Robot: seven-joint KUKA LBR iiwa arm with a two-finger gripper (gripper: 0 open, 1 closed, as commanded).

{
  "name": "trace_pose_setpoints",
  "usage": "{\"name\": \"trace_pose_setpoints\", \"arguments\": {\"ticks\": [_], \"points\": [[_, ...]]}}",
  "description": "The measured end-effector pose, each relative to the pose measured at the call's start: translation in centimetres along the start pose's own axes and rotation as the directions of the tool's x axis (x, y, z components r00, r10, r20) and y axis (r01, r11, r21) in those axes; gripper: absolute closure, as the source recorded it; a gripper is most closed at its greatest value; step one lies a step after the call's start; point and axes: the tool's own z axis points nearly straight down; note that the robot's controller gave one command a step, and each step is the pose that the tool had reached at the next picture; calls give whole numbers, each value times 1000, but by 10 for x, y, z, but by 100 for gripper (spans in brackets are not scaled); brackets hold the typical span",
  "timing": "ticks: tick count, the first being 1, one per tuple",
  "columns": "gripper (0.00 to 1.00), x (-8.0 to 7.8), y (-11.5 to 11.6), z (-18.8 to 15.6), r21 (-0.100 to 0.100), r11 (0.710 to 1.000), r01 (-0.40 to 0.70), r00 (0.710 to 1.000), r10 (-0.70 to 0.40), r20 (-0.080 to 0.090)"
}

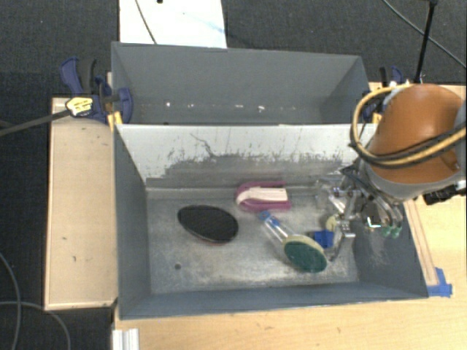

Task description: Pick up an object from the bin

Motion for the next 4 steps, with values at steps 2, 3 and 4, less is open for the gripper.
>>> {"name": "trace_pose_setpoints", "arguments": {"ticks": [2,3,4], "points": [[0,7,17,112,-1,987,-163,987,163,10],[0,2,14,114,-2,955,-298,955,298,8],[0,-3,5,145,-1,871,-491,871,491,2]]}}
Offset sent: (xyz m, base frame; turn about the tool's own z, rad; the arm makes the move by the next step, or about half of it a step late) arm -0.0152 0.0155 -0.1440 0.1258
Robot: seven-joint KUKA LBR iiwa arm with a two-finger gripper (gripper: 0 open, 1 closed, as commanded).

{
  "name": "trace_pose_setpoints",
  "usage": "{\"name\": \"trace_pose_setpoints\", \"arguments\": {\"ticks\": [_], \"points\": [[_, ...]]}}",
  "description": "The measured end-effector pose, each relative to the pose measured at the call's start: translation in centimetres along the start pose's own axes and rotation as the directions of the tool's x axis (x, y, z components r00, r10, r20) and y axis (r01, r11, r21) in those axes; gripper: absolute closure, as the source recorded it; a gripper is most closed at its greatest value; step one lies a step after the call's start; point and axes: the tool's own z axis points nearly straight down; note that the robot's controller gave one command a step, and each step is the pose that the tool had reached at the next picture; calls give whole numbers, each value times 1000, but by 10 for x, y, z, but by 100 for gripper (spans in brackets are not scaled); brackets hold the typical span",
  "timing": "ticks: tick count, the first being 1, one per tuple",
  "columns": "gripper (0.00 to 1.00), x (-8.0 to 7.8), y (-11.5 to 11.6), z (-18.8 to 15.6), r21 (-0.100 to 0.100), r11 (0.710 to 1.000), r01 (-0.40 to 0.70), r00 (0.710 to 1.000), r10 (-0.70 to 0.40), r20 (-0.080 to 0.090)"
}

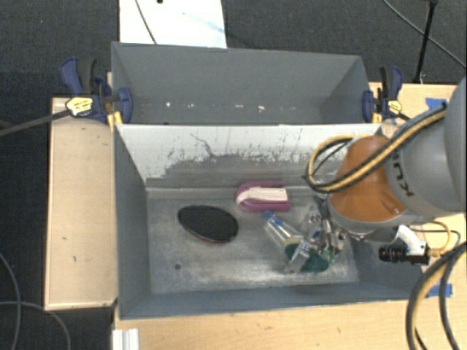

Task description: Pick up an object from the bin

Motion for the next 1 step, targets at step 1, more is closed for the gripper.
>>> {"name": "trace_pose_setpoints", "arguments": {"ticks": [1], "points": [[0,0,0,0,0,1000,4,1000,-4,0]]}}
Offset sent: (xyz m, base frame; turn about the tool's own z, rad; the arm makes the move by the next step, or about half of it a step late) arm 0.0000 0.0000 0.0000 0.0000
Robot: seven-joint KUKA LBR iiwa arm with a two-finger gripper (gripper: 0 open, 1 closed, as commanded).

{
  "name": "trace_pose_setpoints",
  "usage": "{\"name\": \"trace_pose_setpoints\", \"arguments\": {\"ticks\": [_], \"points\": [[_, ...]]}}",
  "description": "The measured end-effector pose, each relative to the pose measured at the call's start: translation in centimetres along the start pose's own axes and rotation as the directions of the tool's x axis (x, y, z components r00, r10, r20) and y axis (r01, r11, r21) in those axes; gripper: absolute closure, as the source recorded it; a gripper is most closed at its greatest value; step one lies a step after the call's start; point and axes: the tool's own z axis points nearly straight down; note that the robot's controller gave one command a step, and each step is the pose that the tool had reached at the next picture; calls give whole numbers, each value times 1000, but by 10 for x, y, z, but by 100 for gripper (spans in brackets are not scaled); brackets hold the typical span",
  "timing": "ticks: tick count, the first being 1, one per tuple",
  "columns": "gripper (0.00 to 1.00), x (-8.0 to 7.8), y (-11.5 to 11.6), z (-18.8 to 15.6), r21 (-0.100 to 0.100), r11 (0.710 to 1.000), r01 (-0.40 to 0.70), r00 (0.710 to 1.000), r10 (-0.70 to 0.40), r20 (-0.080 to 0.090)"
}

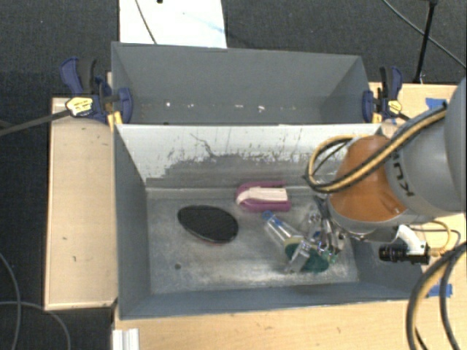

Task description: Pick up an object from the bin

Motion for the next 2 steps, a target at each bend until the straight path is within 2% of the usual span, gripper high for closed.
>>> {"name": "trace_pose_setpoints", "arguments": {"ticks": [1,2], "points": [[100,0,0,0,0,1000,2,1000,-2,-1],[100,-2,1,-125,-5,1000,8,1000,-8,10]]}}
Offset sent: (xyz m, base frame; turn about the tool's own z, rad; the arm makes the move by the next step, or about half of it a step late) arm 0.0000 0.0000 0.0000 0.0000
